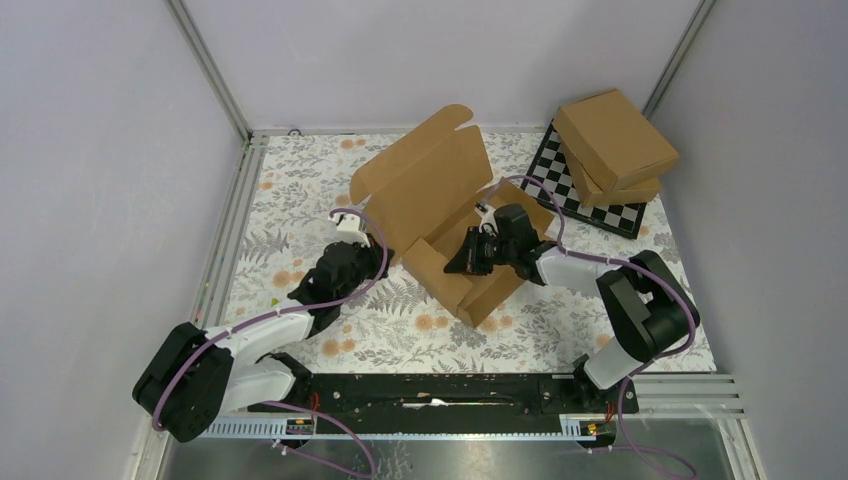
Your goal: Fold the paper box
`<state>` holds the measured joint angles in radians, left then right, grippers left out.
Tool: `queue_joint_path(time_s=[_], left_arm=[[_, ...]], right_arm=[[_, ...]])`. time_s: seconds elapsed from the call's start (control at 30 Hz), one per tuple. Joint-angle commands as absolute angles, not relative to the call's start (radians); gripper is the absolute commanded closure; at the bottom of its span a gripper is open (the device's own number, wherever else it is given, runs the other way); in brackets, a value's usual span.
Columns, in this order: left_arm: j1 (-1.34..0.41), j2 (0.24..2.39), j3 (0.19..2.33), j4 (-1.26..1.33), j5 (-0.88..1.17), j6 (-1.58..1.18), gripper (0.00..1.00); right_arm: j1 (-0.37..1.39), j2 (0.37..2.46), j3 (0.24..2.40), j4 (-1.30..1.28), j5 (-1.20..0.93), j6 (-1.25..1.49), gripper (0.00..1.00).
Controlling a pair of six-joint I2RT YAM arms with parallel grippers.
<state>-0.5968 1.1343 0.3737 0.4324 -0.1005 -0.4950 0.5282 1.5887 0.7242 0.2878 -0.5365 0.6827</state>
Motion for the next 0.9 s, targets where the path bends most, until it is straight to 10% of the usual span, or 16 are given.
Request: queue_joint_path(time_s=[0.0,0.27,0.5,0.87], left_arm=[[-0.603,1.167,0.389,0.381,-0.108,-0.476,0.96],[-0.603,1.182,0.392,0.402,-0.129,-0.507,0.83],[-0.600,1.221,0.360,0.521,-0.118,-0.598,0.32],[-0.545,1.457,0.358,0.763,-0.007,-0.865,0.14]], right_arm=[[0.507,1.652,0.772,0.185,-0.376,0.587,1.00],[0.506,1.678,0.776,0.166,-0.391,0.578,1.00],[0.506,1.677,0.776,0.167,-0.402,0.578,1.00],[0.506,1.675,0.778,0.167,-0.405,0.574,1.00]])
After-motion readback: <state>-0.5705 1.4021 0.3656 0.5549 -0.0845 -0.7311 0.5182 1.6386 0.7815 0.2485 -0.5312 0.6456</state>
